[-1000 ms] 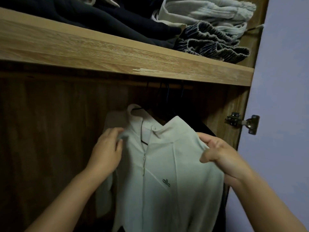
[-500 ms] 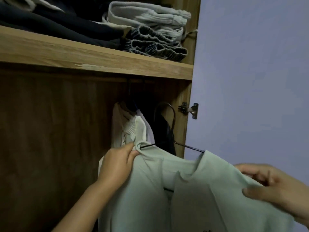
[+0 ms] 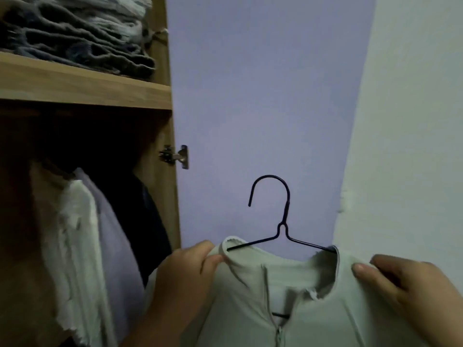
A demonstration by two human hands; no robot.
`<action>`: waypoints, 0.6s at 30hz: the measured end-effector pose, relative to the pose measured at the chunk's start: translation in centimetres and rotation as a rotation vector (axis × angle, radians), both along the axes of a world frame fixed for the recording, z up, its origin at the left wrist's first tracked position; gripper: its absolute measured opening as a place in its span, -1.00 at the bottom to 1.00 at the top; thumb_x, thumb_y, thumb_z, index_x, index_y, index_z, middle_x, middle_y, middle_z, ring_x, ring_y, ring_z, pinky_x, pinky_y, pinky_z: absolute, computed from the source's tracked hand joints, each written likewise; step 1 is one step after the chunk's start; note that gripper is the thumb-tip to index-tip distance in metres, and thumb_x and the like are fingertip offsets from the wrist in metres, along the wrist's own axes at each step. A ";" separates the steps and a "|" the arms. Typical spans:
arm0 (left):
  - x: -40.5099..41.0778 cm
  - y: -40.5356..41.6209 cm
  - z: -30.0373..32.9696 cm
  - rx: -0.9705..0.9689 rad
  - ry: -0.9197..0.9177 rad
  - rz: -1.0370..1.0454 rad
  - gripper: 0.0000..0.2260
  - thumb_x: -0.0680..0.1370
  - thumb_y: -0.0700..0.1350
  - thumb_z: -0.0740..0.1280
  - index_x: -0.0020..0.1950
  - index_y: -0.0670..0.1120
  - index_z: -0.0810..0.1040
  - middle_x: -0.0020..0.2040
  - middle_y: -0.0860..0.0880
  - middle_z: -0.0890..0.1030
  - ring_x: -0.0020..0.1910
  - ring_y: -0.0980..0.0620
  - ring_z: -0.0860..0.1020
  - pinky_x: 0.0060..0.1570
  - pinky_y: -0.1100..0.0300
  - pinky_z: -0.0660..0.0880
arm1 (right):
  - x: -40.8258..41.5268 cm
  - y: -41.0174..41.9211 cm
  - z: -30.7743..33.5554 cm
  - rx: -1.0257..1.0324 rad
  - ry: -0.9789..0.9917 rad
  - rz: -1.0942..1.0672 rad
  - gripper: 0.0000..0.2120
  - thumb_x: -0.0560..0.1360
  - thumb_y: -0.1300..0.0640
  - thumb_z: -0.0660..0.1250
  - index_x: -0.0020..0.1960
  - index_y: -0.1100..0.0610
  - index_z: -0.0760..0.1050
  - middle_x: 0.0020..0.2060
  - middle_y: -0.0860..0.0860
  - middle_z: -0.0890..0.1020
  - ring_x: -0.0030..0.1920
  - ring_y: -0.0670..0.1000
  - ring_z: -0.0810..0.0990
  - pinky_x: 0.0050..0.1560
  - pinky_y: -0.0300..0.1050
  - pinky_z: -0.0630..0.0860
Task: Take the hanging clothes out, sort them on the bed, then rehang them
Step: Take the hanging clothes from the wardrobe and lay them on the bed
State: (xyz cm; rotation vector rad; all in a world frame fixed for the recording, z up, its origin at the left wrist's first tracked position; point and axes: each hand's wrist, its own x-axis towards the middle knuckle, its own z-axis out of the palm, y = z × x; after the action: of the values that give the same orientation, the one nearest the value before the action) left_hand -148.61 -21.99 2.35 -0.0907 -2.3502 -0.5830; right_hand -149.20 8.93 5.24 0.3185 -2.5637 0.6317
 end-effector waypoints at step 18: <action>1.9 20.5 -2.2 -0.005 -0.193 -0.873 -0.88 0.43 0.03 0.40 -0.23 0.06 0.48 -0.48 -0.06 0.46 -0.32 -0.21 0.52 -0.32 0.05 0.43 | 24.1 9.6 -4.1 -0.122 -0.035 -0.897 -0.55 0.47 -0.12 0.27 -0.47 0.06 0.23 -0.57 -0.05 0.31 -0.48 -0.08 0.29 -0.39 -0.09 0.20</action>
State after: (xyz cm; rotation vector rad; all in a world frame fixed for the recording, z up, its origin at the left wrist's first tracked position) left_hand -146.68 -1.50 0.18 -1.1422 -2.4230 -1.0200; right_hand -125.09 18.49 1.16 -0.8442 -2.3366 0.4260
